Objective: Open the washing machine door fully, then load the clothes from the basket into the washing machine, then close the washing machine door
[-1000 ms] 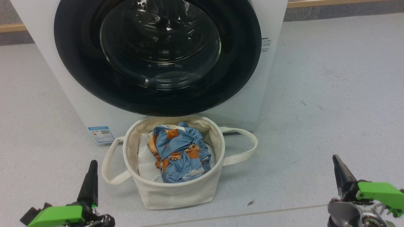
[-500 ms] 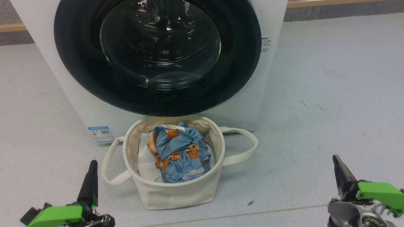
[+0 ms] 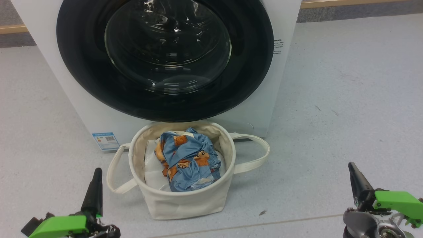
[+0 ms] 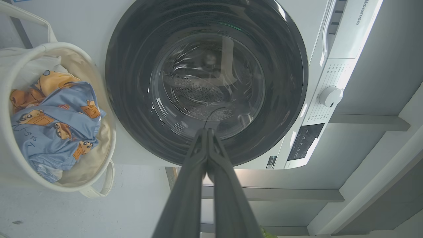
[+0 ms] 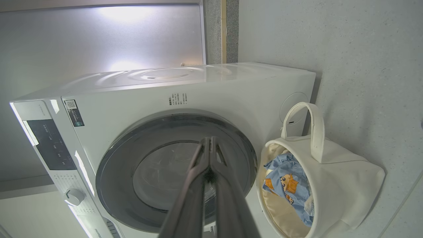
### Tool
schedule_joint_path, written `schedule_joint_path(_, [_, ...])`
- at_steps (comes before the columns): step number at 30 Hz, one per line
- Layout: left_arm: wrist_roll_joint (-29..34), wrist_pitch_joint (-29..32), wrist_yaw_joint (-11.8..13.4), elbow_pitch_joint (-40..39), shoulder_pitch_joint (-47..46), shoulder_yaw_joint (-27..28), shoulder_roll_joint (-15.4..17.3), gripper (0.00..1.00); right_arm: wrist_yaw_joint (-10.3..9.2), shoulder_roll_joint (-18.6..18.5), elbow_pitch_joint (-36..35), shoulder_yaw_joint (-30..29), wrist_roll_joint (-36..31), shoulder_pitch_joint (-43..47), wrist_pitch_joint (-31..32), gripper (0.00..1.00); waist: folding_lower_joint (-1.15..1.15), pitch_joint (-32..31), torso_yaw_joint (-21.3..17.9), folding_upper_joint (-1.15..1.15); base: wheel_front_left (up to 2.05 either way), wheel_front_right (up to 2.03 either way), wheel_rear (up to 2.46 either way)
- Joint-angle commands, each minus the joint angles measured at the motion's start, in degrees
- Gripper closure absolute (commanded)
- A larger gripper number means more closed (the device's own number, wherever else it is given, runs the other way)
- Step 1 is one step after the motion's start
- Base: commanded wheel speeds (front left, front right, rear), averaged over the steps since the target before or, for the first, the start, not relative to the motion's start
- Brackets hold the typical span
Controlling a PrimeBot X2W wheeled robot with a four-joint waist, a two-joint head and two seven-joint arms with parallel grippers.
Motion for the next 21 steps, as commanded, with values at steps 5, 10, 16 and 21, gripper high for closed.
schedule_joint_path(5, [0.3,0.5,-0.5,-1.8,-1.7,2.0,0.4,1.0,0.01,-0.4,-1.8,0.7,-0.6,-1.2,0.2,1.0,0.0,0.0,0.0,0.0,0.0,0.0,0.0])
schedule_joint_path(10, [0.3,0.5,-0.5,-1.8,-1.7,2.0,0.4,1.0,0.01,-0.4,-1.8,0.7,-0.6,-1.2,0.2,1.0,0.0,0.0,0.0,0.0,0.0,0.0,0.0])
schedule_joint_path(16, [0.3,0.5,-0.5,-1.8,-1.7,2.0,0.4,1.0,0.01,-0.4,-1.8,0.7,-0.6,-1.2,0.2,1.0,0.0,0.0,0.0,0.0,0.0,0.0,0.0])
schedule_joint_path(21, [0.3,0.5,-0.5,-1.8,-1.7,2.0,0.4,1.0,0.01,-0.4,-1.8,0.7,-0.6,-1.2,0.2,1.0,0.0,0.0,0.0,0.0,0.0,0.0,0.0])
